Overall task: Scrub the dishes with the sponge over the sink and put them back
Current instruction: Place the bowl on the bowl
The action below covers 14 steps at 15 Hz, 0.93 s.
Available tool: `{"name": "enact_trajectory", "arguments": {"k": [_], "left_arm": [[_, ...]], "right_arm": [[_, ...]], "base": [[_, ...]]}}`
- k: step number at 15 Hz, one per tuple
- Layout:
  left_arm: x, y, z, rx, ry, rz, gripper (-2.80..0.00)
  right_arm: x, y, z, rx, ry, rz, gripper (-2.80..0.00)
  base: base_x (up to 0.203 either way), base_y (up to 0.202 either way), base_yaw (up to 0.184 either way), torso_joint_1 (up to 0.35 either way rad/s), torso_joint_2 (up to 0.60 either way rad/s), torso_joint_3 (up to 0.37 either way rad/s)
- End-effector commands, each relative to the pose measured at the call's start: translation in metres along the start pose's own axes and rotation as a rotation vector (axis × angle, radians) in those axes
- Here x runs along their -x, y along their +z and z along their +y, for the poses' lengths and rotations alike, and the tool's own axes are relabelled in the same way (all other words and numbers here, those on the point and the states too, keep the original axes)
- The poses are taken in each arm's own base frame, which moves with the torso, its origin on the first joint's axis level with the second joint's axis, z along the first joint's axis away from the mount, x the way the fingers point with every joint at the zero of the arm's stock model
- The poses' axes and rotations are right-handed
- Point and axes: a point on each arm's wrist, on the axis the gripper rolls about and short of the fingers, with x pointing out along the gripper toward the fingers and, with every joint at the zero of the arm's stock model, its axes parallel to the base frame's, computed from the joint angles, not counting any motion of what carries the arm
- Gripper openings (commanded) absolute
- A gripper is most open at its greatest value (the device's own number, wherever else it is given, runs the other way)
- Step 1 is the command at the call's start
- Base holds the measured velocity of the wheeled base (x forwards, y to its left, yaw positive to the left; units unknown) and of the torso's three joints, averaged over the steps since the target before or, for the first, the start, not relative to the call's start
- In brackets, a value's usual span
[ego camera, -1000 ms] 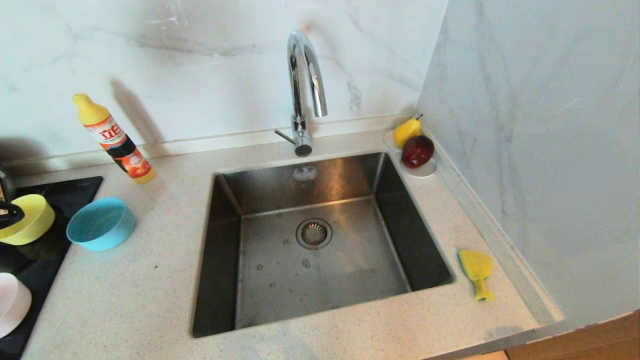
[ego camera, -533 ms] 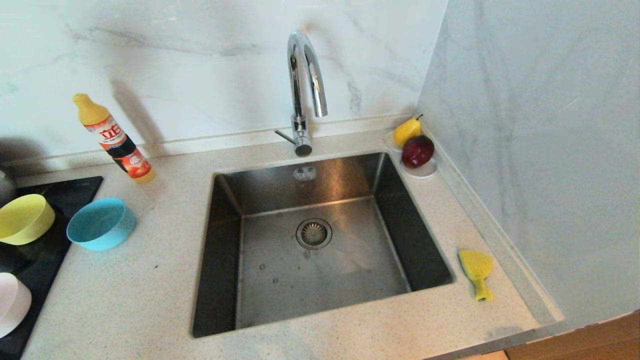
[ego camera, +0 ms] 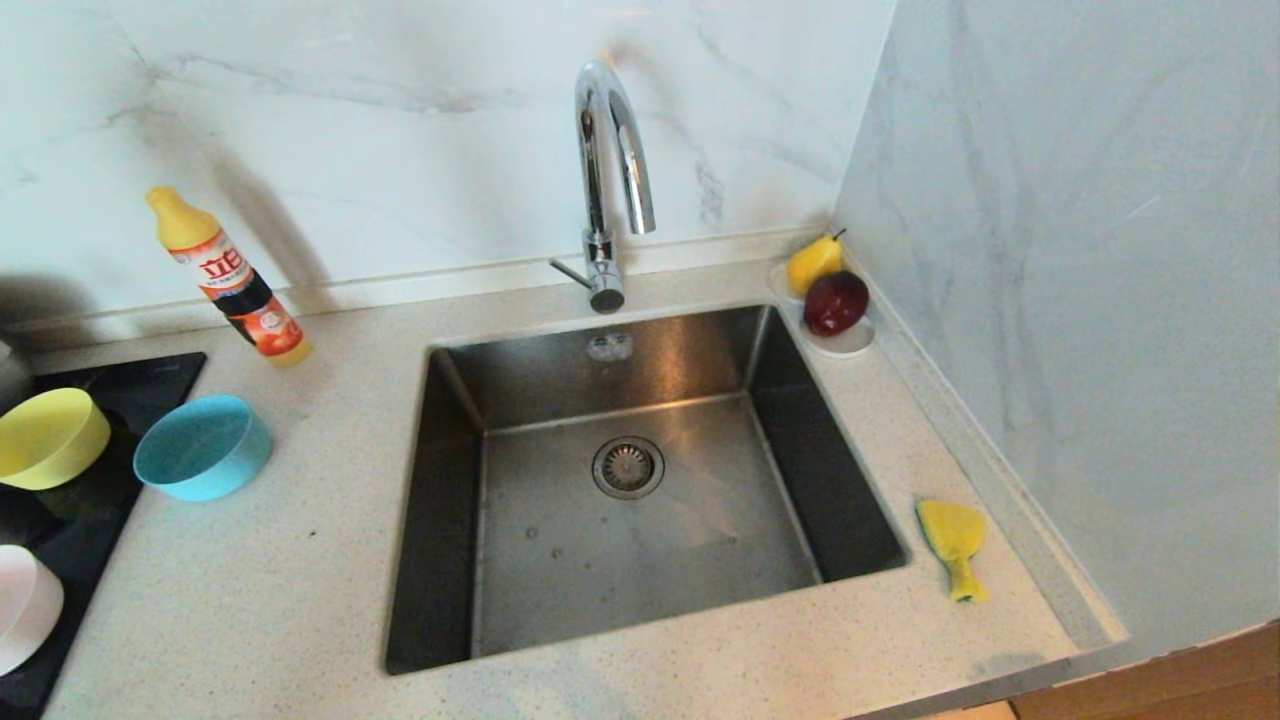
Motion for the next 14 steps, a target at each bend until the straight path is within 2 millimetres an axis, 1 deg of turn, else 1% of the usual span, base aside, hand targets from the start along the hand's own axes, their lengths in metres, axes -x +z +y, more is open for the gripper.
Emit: {"name": "enact_trajectory", "arguments": {"k": [1, 3, 4, 8, 10, 11, 14], "left_arm": [[-0.019, 0.002, 0.020, 0.064, 0.014, 0.033, -2.80], [-0.023, 0.005, 0.021, 0.085, -0.024, 0.027, -2.80], [-0.029, 0.008, 0.022, 0.088, -0.030, 0.027, -2.80], [-0.058, 0.035, 0.030, 0.110, -0.038, -0.003, -2.80], [-0.073, 0.045, 0.033, 0.137, -0.038, -0.007, -2.80], [-0.082, 0.047, 0.033, 0.159, -0.041, -0.001, -2.80], [-0.091, 0.044, 0.025, 0.202, -0.061, 0.024, -2.80]], "right_arm": [[0.000, 0.000, 0.000, 0.000, 0.001, -0.001, -2.80], [0.000, 0.000, 0.000, 0.000, 0.001, 0.000, -2.80], [0.000, 0.000, 0.000, 0.000, 0.001, 0.001, -2.80], [0.000, 0.000, 0.000, 0.000, 0.001, 0.001, -2.80], [0.000, 0.000, 0.000, 0.000, 0.001, -0.001, -2.80], [0.000, 0.000, 0.000, 0.000, 0.001, -0.001, -2.80], [0.000, 0.000, 0.000, 0.000, 0.001, -0.001, -2.80]], "base": [[0.000, 0.000, 0.000, 0.000, 0.00, 0.000], [0.000, 0.000, 0.000, 0.000, 0.00, 0.000], [0.000, 0.000, 0.000, 0.000, 0.00, 0.000], [0.000, 0.000, 0.000, 0.000, 0.00, 0.000], [0.000, 0.000, 0.000, 0.000, 0.00, 0.000], [0.000, 0.000, 0.000, 0.000, 0.00, 0.000], [0.000, 0.000, 0.000, 0.000, 0.00, 0.000]]}}
